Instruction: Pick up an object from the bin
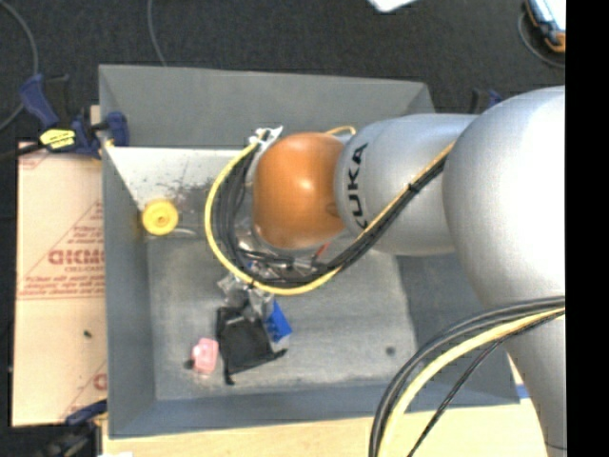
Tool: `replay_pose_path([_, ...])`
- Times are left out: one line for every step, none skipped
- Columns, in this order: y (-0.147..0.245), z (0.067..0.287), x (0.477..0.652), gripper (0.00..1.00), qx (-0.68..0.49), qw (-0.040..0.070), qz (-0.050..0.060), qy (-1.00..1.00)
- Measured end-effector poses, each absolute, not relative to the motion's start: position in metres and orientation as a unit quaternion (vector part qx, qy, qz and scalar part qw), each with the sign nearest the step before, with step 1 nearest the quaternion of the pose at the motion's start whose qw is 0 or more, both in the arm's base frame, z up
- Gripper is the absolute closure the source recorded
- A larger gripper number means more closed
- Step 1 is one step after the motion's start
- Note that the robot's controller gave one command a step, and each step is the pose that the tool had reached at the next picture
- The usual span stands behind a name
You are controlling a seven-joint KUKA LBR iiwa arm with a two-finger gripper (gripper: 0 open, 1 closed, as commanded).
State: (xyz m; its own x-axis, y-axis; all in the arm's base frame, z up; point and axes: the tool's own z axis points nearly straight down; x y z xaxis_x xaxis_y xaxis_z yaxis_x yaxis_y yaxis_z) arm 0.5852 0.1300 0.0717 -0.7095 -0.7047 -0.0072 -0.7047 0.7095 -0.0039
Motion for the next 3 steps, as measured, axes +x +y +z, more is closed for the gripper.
replay_pose_path([0.121,0.072,0.591,1.00,-0.381,0.004,-0.001,0.925])
replay_pose_path([0.122,0.074,0.589,1.00,-0.381,0.004,-0.001,0.925])
replay_pose_path([0.123,0.085,0.587,1.00,-0.381,0.000,0.000,0.925])
